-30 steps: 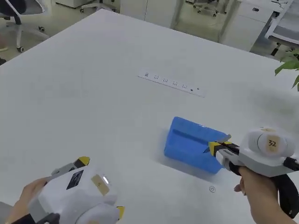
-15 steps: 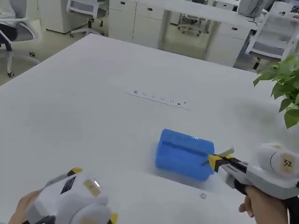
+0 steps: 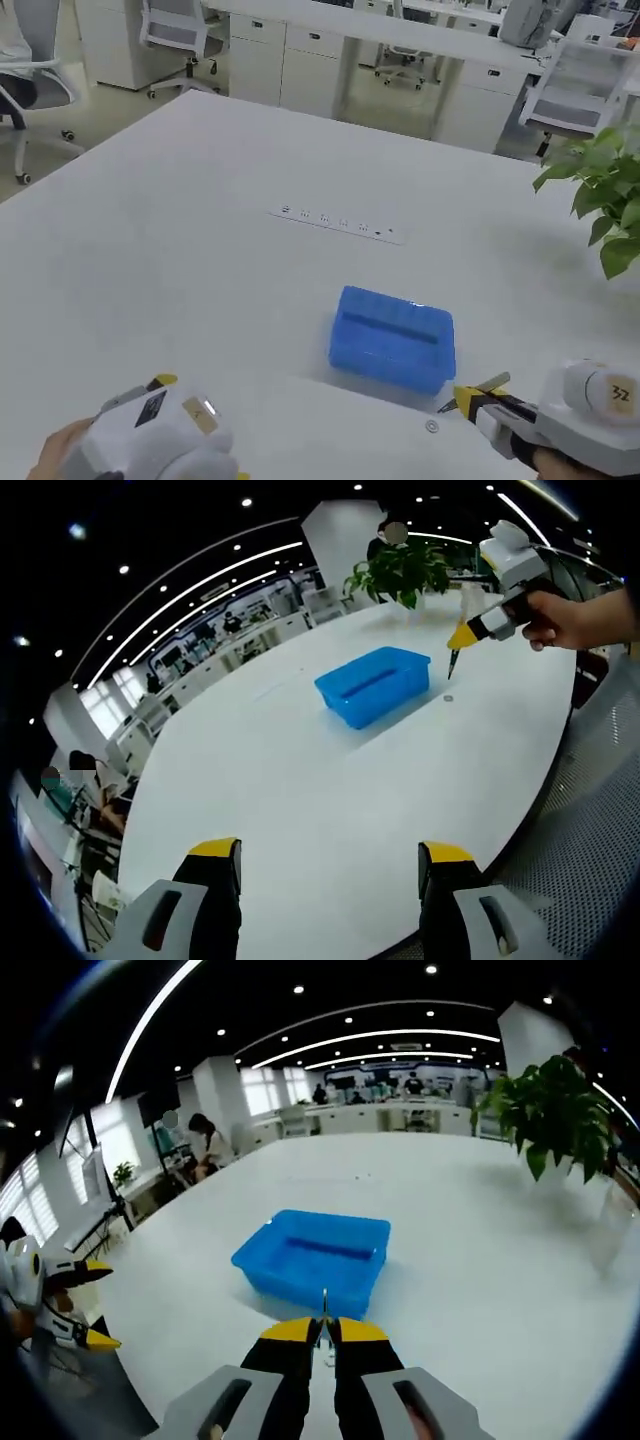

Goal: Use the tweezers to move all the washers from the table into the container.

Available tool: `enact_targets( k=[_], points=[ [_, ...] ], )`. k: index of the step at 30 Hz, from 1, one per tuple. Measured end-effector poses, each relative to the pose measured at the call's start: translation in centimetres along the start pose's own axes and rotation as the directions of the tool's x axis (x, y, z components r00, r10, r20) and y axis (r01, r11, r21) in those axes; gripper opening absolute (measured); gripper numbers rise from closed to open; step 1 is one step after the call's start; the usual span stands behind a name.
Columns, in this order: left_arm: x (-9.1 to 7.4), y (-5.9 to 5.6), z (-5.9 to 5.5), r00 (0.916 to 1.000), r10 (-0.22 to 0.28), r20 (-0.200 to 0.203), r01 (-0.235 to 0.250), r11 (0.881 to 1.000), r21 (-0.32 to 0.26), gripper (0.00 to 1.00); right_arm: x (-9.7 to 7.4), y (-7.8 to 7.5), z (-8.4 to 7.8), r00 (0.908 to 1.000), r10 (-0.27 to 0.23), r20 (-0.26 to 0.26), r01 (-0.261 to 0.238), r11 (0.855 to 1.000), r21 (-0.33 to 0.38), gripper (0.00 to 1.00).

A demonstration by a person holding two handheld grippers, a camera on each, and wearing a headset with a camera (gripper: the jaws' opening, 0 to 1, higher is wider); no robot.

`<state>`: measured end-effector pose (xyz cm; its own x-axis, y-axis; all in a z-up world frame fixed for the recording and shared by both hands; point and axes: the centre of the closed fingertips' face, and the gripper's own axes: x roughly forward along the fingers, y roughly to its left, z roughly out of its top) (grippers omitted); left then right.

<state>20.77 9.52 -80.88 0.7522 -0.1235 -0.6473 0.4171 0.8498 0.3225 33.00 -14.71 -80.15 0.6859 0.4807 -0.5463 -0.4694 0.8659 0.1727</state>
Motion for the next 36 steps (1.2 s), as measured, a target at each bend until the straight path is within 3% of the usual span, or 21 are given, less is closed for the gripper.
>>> enact_targets(
  k=[12,24,33,36],
  points=[
    [0.1,0.0,-0.3,0.9999,-0.004,-0.016,0.004,1.0,-0.002,0.73,1.6,-0.9,-1.6,0.9978,-0.03,-0.059,0.032,0.999,0.021,0.04],
    [0.2,-0.3,-0.5,0.9993,-0.013,-0.034,0.014,1.0,0.008,0.73,2.1,-1.0,-1.9,0.9968,-0.05,-0.063,0.049,0.999,-0.018,0.04],
    [0.2,-0.3,-0.5,0.9995,-0.009,-0.03,0.009,1.0,0.009,0.73,1.8,-0.4,-2.6,0.995,-0.05,-0.087,0.037,0.989,-0.144,0.03],
    [0.1,-0.4,-0.2,0.9998,-0.014,-0.017,0.014,1.0,0.006,0.73,1.5,-0.3,-2.3,0.9938,-0.055,-0.096,0.041,0.989,-0.142,0.02]
  ],
)
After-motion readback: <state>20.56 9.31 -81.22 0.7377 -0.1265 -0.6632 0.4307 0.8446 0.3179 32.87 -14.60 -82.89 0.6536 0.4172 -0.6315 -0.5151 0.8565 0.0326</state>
